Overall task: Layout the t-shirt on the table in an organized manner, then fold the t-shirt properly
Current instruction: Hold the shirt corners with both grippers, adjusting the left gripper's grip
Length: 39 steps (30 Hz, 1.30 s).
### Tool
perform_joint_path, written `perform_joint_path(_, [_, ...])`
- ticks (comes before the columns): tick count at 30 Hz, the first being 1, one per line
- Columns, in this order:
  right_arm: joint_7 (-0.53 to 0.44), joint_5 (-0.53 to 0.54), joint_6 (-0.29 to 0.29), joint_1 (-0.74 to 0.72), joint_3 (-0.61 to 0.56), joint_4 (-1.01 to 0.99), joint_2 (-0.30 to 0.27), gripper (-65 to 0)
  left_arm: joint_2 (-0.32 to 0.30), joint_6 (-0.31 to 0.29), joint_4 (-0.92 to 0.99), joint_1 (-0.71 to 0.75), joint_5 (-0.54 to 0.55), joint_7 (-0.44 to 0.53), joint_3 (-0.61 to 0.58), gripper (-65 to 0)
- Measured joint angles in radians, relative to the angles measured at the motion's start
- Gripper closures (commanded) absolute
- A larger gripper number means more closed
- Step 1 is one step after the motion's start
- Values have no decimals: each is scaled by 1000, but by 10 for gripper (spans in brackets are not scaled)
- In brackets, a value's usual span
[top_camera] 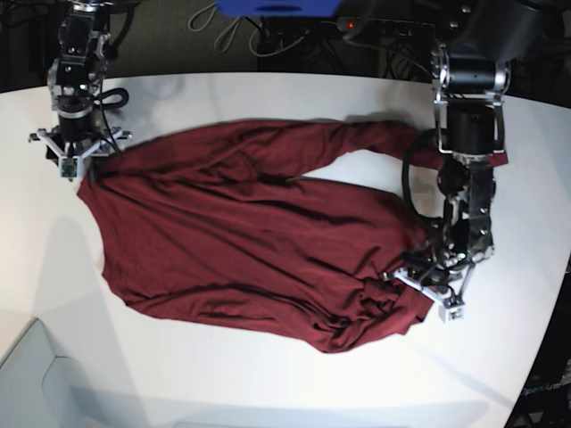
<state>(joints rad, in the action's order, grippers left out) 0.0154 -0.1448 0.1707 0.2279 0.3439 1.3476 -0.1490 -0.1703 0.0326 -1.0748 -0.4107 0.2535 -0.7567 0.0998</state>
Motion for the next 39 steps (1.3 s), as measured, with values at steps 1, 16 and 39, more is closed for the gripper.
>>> perform_joint_path(1, [8,0,0,-3,0,0,0,-278,0,0,0,0,2,-1,1,-211])
perform_joint_path(16, [14,-4,0,-11,0,-1,0,-278,-8,0,-20,55,-6,109,11,-457])
perform_joint_path(39, [25,-5,0,-33,-4,-8,0,-278,66,5,-5,82,-11,183,245,-405])
